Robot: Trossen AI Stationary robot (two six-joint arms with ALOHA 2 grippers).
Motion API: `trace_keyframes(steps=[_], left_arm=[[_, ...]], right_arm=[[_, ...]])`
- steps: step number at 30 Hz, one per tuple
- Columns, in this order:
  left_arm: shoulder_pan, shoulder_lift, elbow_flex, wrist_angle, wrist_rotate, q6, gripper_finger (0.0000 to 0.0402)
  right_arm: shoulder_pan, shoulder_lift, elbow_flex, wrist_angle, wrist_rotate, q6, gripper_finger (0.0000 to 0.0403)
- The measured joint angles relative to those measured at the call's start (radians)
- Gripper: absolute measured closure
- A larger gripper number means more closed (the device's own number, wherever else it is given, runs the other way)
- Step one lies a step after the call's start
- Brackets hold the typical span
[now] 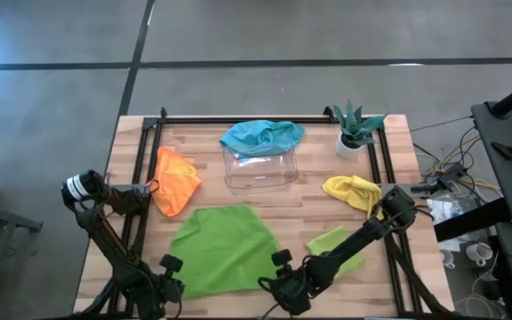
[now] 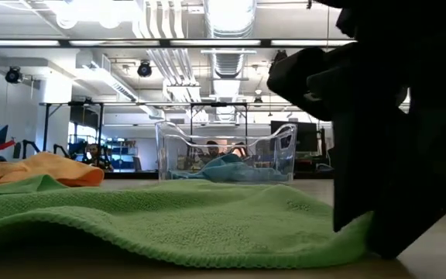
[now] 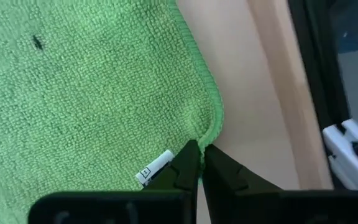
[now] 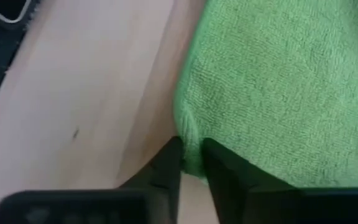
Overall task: Fold microfiber towels
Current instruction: Fold the green microfiber cloth
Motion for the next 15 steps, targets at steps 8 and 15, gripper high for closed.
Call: trace_keyframes(steps=[8, 15], left_arm=[[0.0, -0.056, 0.029, 0.02, -0.115, 0.002, 0.0402], [0.0, -0.218, 0.061, 0.019, -0.352, 0.059, 0.0402]], right_arm=[[-0.003, -0.037, 0.061, -0.094, 0.009, 0.008, 0.0393], [-0.002, -0.168, 0.113, -0.276, 0.175, -0.019, 0.0394]])
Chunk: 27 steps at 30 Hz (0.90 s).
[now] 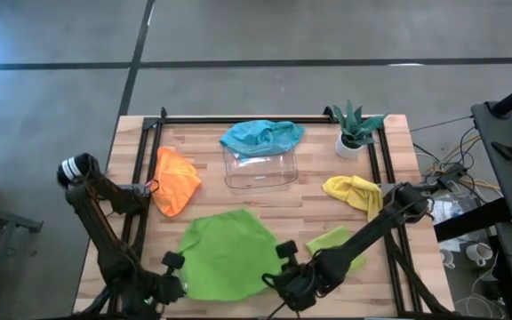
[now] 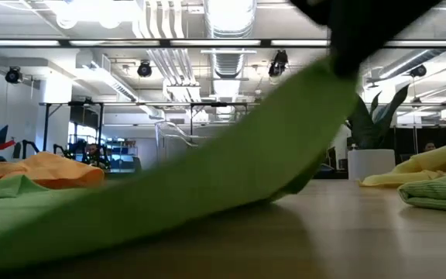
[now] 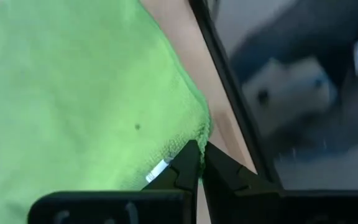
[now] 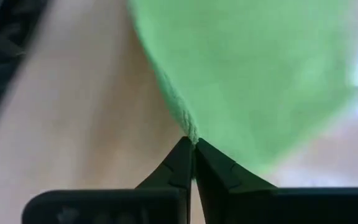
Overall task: Fold microfiber towels
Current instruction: Fold the green microfiber cloth
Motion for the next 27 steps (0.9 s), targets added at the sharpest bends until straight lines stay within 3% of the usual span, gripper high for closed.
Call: trace_keyframes(steps=[7, 11, 15, 21, 27], left_arm=[[0.006, -0.213, -0.007, -0.008, -0.237, -0.057, 0.0401], [0.006, -0.319, -0.007, 0.0, -0.328, -0.03, 0.0401], [0.006, -0.388, -0.008, 0.019, -0.377, 0.0, 0.0401], [0.006, -0.417, -0.007, 0.103, -0.373, 0.034, 0.0401], [0.002, -0.314, 0.035, 0.411, -0.13, 0.302, 0.0401]], right_arm=[[-0.002, -0.226, 0.002, -0.045, 0.298, 0.001, 0.0394], [-0.014, -0.318, 0.002, -0.043, 0.365, 0.0, 0.0394], [-0.024, -0.367, 0.002, -0.044, 0.366, 0.001, 0.0394], [0.003, -0.407, 0.017, -0.067, 0.354, 0.0, 0.0394], [0.094, -0.408, 0.124, -0.064, 0.23, -0.003, 0.0394]])
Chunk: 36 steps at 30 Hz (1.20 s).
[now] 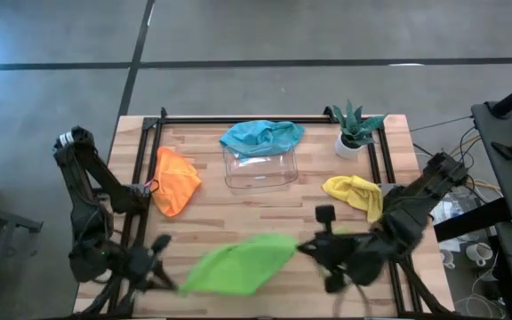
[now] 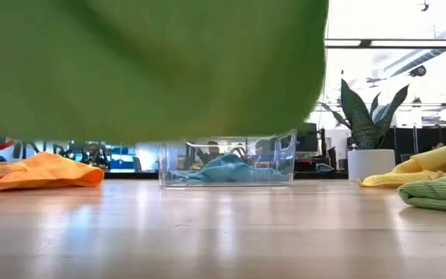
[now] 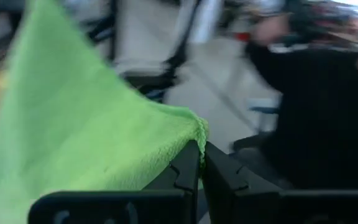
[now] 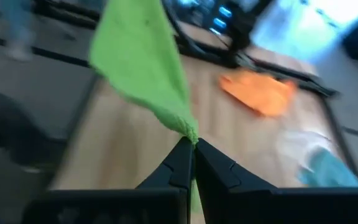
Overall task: Fold microfiber towels
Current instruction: Fold the green microfiber cloth
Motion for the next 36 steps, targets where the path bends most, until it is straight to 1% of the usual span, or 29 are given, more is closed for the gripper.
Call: trace_keyframes(steps=[1, 3, 5, 6, 8, 9, 10, 11, 14, 16, 18, 19, 21, 23, 26, 28, 30, 32, 34, 36], left_arm=[[-0.004, 0.025, 0.022, 0.032, 0.024, 0.062, 0.0401], [-0.015, 0.066, 0.068, 0.046, 0.037, 0.181, 0.0401], [-0.018, 0.093, 0.09, 0.034, 0.024, 0.266, 0.0401], [-0.018, 0.097, 0.088, 0.018, -0.012, 0.288, 0.0401], [-0.008, 0.092, 0.065, -0.053, -0.157, 0.265, 0.0401], [0.003, 0.083, 0.047, -0.127, -0.246, 0.204, 0.0401], [0.018, 0.071, 0.03, -0.225, -0.327, 0.109, 0.0401], [0.037, 0.057, 0.015, -0.328, -0.378, -0.008, 0.0401], [0.083, -0.001, -0.017, -0.61, -0.439, -0.355, 0.0401], [0.094, -0.042, -0.023, -0.75, -0.478, -0.522, 0.0401], [0.101, -0.086, -0.024, -0.836, -0.502, -0.608, 0.0401], [0.105, -0.107, -0.024, -0.846, -0.509, -0.611, 0.0401], [0.108, -0.151, -0.015, -0.81, -0.509, -0.559, 0.0401], [0.105, -0.184, -0.01, -0.702, -0.499, -0.418, 0.0401], [0.086, -0.203, -0.011, -0.493, -0.407, -0.135, 0.0401], [0.069, -0.193, -0.016, -0.412, -0.346, -0.029, 0.0401], [0.059, -0.166, -0.029, -0.407, -0.3, -0.01, 0.0401], [0.06, -0.12, -0.063, -0.429, -0.258, -0.059, 0.0401], [0.061, -0.07, -0.125, -0.42, -0.198, -0.151, 0.0401], [0.061, -0.01, -0.196, -0.361, -0.123, -0.275, 0.0401]], right_arm=[[0.018, 0.002, 0.022, 0.001, -0.011, -0.005, 0.0394], [0.05, 0.003, 0.048, 0.007, -0.016, -0.037, 0.0394], [0.063, 0.003, 0.051, 0.003, 0.002, -0.054, 0.0394], [0.063, 0.003, 0.041, -0.005, 0.031, -0.047, 0.0394], [0.046, 0.002, 0.009, -0.06, 0.097, -0.005, 0.0394], [0.027, 0.004, -0.013, -0.095, 0.122, 0.026, 0.0394], [0.003, 0.007, -0.041, -0.123, 0.143, 0.063, 0.0394], [-0.024, 0.01, -0.072, -0.148, 0.155, 0.099, 0.0394], [-0.105, 0.022, -0.154, -0.199, 0.162, 0.167, 0.0394], [-0.152, 0.026, -0.188, -0.205, 0.177, 0.173, 0.0394], [-0.196, 0.025, -0.196, -0.207, 0.211, 0.153, 0.0394], [-0.215, 0.025, -0.195, -0.203, 0.234, 0.131, 0.0394], [-0.238, 0.024, -0.177, -0.208, 0.285, 0.083, 0.0394], [-0.243, 0.016, -0.145, -0.204, 0.314, 0.026, 0.0394], [-0.209, 0.009, -0.11, -0.201, 0.316, -0.048, 0.0394], [-0.177, 0.013, -0.114, -0.203, 0.287, -0.067, 0.0394], [-0.148, 0.026, -0.136, -0.202, 0.213, -0.023, 0.0394], [-0.126, 0.049, -0.171, -0.195, 0.123, 0.057, 0.0394], [-0.103, 0.084, -0.227, -0.158, 0.036, 0.123, 0.0394], [-0.074, 0.131, -0.289, -0.069, -0.066, 0.15, 0.0394]])
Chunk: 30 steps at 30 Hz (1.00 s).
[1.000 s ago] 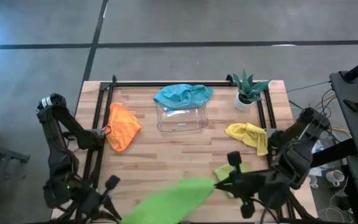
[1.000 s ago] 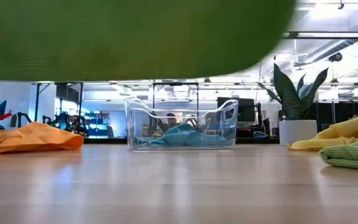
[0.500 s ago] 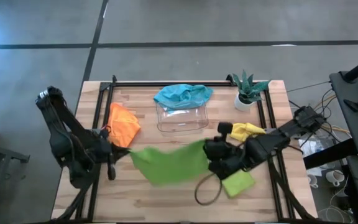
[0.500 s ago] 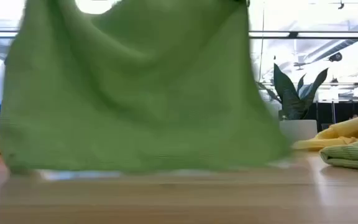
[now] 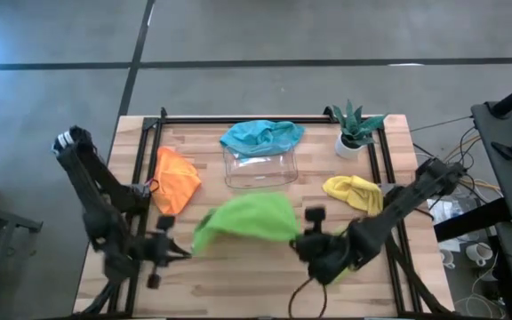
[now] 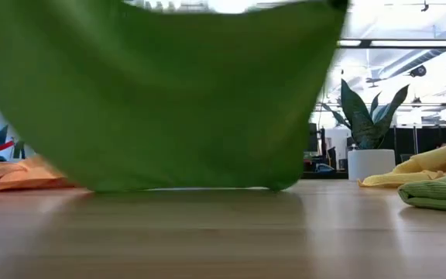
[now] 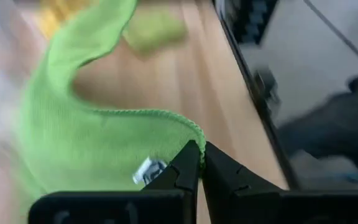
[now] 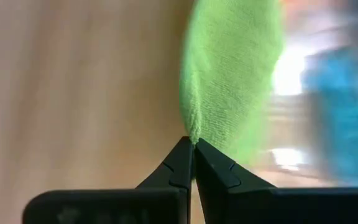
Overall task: Fold microfiber towels
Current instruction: Fold the green microfiber cloth
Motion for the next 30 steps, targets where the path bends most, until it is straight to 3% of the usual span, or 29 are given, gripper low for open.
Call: trace_keyframes(steps=[4, 7, 11, 14, 17, 19, 24, 27, 30], left_arm=[[-0.002, 0.16, -0.152, 0.331, 0.194, -0.158, 0.0401], [-0.001, 0.274, -0.199, 0.657, 0.296, -0.187, 0.0401], [-0.001, 0.378, -0.173, 0.804, 0.392, -0.192, 0.0401], [-0.001, 0.391, -0.123, 0.8, 0.425, -0.183, 0.0401], [-0.001, 0.368, -0.088, 0.724, 0.376, -0.125, 0.0401], [0.001, 0.342, -0.084, 0.642, 0.321, -0.105, 0.0401], [0.023, 0.262, -0.114, 0.354, 0.111, -0.165, 0.0401], [0.037, 0.212, -0.133, 0.206, 0.026, -0.25, 0.0401], [0.052, 0.191, -0.164, 0.167, 0.009, -0.276, 0.0401]], right_arm=[[0.049, 0.096, -0.068, 0.177, -0.223, 0.017, 0.0394], [0.066, 0.152, -0.065, 0.231, -0.294, 0.071, 0.0394], [0.075, 0.188, -0.017, 0.24, -0.361, 0.128, 0.0394], [0.082, 0.192, 0.018, 0.242, -0.417, 0.167, 0.0394], [0.083, 0.192, 0.03, 0.234, -0.436, 0.176, 0.0394], [0.074, 0.195, 0.03, 0.217, -0.371, 0.169, 0.0394], [0.026, 0.2, 0.026, 0.072, -0.088, 0.221, 0.0394], [-0.02, 0.2, 0.015, 0.029, -0.06, 0.225, 0.0394], [-0.064, 0.204, -0.014, 0.03, -0.065, 0.225, 0.0394]])
